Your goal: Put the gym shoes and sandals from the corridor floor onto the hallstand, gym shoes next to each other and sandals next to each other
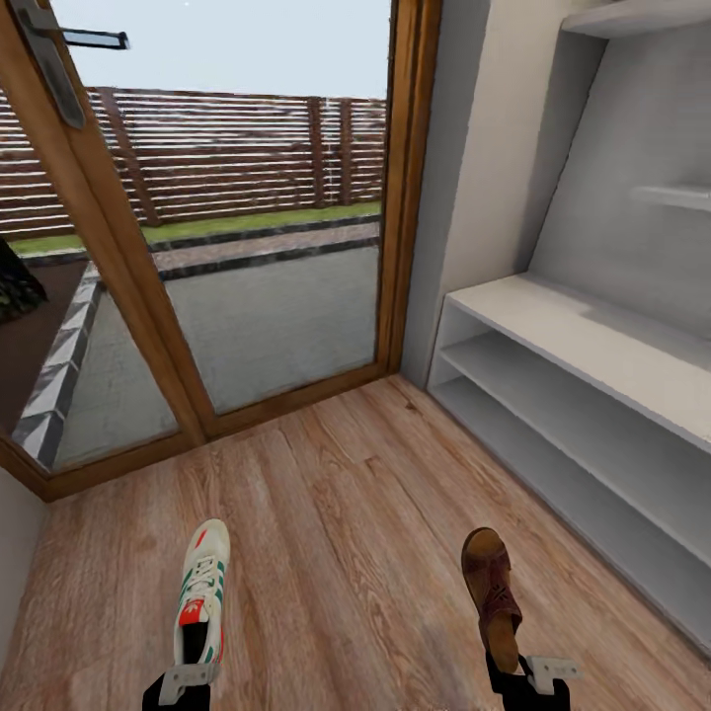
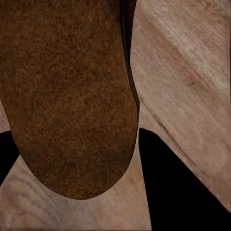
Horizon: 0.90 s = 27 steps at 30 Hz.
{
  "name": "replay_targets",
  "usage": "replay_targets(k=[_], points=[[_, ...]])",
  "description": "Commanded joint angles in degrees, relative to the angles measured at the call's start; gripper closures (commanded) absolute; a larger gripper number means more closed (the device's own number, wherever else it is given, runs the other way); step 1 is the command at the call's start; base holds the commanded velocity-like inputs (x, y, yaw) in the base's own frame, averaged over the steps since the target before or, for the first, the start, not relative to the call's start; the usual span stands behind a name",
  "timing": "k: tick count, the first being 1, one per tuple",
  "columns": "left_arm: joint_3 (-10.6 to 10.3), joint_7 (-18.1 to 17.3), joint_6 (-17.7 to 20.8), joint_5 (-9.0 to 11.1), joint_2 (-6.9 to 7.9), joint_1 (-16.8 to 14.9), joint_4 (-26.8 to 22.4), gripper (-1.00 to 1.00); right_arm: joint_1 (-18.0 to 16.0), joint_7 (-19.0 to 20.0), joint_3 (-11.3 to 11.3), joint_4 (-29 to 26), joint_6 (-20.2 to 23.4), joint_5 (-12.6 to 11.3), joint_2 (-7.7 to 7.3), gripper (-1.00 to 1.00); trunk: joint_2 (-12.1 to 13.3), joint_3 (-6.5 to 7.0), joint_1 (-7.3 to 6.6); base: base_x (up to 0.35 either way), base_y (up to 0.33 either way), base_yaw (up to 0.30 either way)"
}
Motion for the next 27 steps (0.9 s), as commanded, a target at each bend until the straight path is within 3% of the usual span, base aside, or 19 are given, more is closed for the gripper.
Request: replay_targets(k=[1, 9, 27], points=[[0.5, -0.5, -0.2, -0.3, -0.03, 0.0, 0.0, 1.0, 0.0, 0.5, -0.5, -0.1, -0.1, 0.0, 0.05, 1.0, 0.0, -0.04, -0.01, 0.0, 0.25, -0.3], [0.5, -0.5, -0.2, -0.3, -0.03, 0.0, 0.0, 1.0, 0.0, 0.5, -0.5, 0.0, -0.1, 0.0, 0.05, 1.0, 0.0, -0.04, -0.01, 0.0, 0.175, -0.3], [0.4, -0.5, -0.2, -0.3, -0.11, 0.0, 0.0, 1.0, 0.0, 0.5, -0.5, 0.0, -0.1, 0.0, 0.05, 1.0, 0.0, -0.04, -0.01, 0.0, 0.009, -0.3]])
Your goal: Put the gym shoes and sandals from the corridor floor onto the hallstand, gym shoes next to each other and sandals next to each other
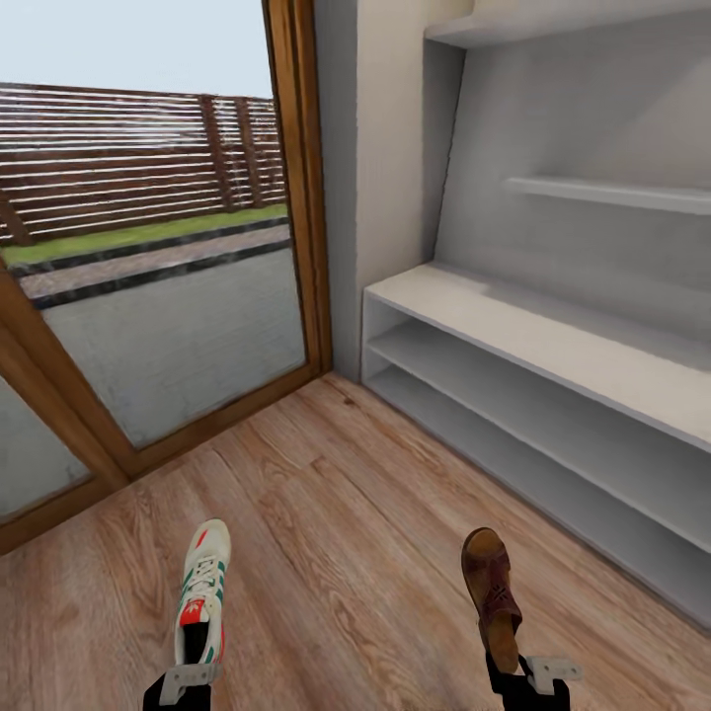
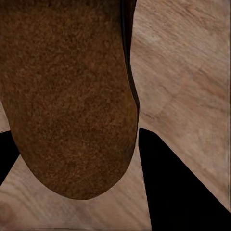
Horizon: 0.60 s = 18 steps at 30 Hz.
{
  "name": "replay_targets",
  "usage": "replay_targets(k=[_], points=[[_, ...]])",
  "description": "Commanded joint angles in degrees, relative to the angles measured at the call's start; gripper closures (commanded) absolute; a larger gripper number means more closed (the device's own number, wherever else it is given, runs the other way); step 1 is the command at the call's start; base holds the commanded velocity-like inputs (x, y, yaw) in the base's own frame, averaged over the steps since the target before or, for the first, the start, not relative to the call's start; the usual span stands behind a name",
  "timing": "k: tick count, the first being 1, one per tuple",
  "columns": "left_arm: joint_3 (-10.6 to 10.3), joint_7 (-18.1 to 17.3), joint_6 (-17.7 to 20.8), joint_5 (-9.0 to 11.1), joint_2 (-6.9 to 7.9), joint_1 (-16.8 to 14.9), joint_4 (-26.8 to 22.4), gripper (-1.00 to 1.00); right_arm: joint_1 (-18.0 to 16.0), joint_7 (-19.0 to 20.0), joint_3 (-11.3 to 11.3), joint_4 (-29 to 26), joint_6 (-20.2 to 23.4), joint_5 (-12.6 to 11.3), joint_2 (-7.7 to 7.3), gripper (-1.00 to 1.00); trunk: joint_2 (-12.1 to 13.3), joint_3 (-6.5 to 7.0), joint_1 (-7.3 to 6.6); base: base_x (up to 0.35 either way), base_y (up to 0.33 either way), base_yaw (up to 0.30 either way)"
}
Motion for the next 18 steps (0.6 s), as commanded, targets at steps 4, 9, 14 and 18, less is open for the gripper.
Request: replay_targets(k=[4, 9, 14, 18], points=[[0.5, -0.5, -0.2, -0.3, -0.03, 0.0, 0.0, 1.0, 0.0, 0.5, -0.5, 0.0, -0.1, 0.0, 0.05, 1.0, 0.0, -0.04, -0.01, 0.0, 0.0, -0.3], [0.5, -0.5, -0.2, -0.3, -0.03, 0.0, 0.0, 1.0, 0.0, 0.5, -0.5, 0.0, -0.1, 0.0, 0.05, 1.0, 0.0, -0.04, -0.01, 0.0, 0.0, -0.3], [0.5, -0.5, -0.2, -0.3, -0.03, 0.0, 0.0, 1.0, -0.1, 0.5, -0.4, 0.0, -0.1, 0.0, 0.05, 1.0, 0.0, -0.04, -0.01, 0.0, 0.0, -0.3], [0.5, -0.5, -0.2, -0.3, -0.03, 0.0, 0.0, 1.0, -0.1, 0.5, -0.4, 0.0, -0.1, 0.0, 0.05, 1.0, 0.0, -0.04, -0.01, 0.0, 0.0, -0.3]])
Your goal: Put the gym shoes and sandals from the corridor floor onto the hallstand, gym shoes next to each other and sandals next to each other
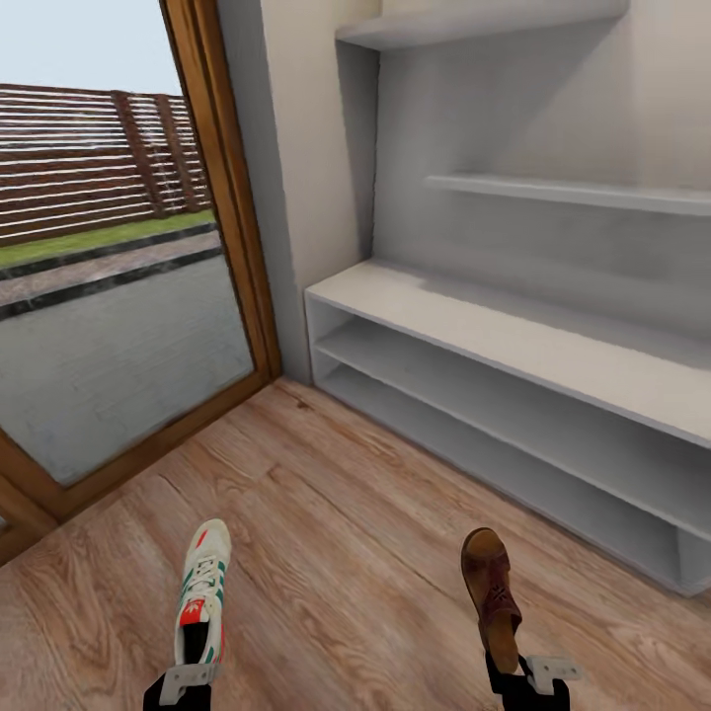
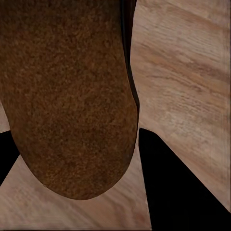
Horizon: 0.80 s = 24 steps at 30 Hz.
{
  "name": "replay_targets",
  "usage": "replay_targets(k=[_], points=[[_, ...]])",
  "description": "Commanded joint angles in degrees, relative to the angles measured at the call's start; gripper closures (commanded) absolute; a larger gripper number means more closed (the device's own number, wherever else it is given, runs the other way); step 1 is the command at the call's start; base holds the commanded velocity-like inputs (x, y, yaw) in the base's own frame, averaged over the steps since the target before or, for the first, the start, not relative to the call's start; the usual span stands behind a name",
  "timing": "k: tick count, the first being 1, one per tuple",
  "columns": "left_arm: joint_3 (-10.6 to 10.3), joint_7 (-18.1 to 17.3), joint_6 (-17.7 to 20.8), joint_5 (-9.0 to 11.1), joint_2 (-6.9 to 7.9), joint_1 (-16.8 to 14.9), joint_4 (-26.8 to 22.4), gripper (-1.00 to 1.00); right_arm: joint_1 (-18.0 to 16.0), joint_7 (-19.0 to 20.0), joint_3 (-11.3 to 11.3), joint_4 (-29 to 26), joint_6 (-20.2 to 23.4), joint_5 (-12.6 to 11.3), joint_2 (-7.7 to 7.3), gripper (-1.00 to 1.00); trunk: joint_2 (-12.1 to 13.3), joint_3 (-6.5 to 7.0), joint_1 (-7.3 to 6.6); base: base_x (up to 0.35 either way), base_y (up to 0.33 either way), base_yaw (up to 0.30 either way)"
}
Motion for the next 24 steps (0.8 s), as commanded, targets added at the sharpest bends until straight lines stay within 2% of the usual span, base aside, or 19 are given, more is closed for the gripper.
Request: replay_targets(k=[1, 24], points=[[0.5, -0.5, -0.2, -0.3, -0.03, 0.0, 0.0, 1.0, -0.1, 0.5, -0.5, 0.0, -0.1, 0.0, 0.05, 1.0, 0.0, -0.04, -0.01, 0.0, 0.0, -0.3], [0.5, -0.5, -0.2, -0.3, -0.03, 0.0, 0.0, 1.0, -0.1, 0.5, -0.5, 0.0, 0.0, 0.0, 0.05, 1.0, 0.0, -0.04, -0.01, 0.0, 0.0, -0.3]])
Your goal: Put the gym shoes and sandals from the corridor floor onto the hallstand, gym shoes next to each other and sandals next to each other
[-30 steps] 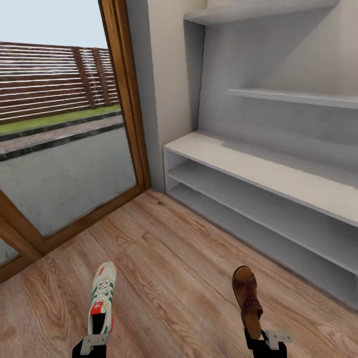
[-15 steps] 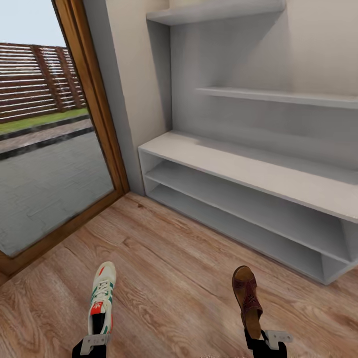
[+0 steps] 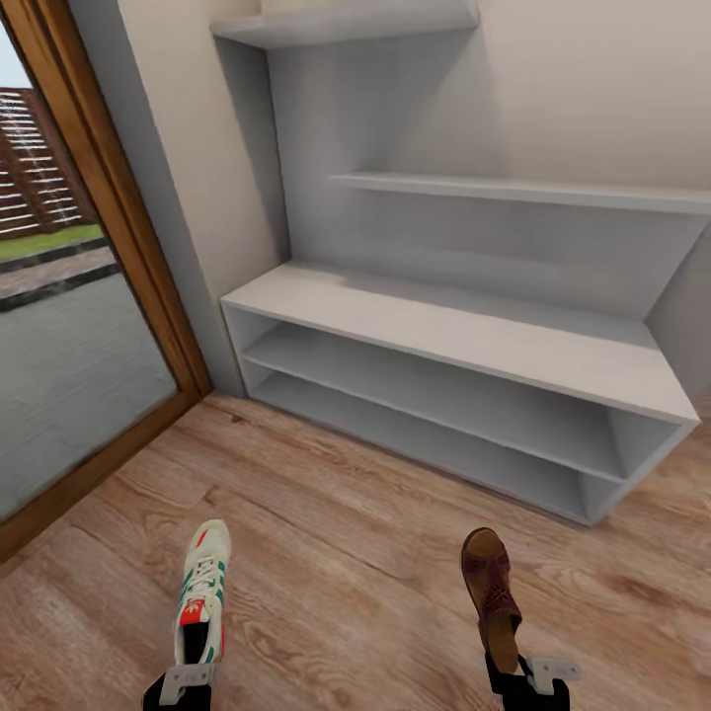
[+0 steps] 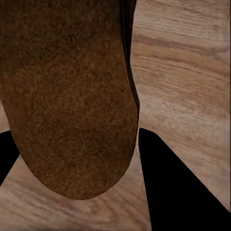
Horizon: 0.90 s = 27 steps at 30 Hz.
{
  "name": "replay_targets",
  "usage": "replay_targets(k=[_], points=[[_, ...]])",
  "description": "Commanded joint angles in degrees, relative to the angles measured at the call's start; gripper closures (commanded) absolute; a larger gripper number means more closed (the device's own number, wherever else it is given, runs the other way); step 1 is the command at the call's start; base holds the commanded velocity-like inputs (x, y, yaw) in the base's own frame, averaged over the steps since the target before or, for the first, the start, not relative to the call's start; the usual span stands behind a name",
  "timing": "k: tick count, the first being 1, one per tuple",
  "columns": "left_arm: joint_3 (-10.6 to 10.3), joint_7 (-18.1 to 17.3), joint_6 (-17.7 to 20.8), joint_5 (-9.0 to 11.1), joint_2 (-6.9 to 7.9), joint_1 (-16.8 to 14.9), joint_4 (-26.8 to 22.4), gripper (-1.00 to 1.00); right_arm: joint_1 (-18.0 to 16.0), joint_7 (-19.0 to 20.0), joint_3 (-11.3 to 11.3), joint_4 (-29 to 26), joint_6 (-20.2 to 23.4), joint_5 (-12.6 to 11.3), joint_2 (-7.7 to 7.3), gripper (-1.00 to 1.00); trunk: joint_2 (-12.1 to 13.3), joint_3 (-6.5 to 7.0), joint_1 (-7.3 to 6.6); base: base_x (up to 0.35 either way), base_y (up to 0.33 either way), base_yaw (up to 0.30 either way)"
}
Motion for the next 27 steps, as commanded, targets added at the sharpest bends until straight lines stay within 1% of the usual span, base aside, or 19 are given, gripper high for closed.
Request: replay_targets(k=[1, 27], points=[[0.5, -0.5, -0.2, -0.3, -0.03, 0.0, 0.0, 1.0, -0.1, 0.5, -0.5, 0.0, 0.0, 0.0, 0.05, 1.0, 0.0, -0.04, -0.01, 0.0, 0.0, -0.3], [0.5, -0.5, -0.2, -0.3, -0.03, 0.0, 0.0, 1.0, -0.1, 0.5, -0.5, 0.0, -0.1, 0.0, 0.05, 1.0, 0.0, -0.04, -0.01, 0.0, 0.0, -0.3]])
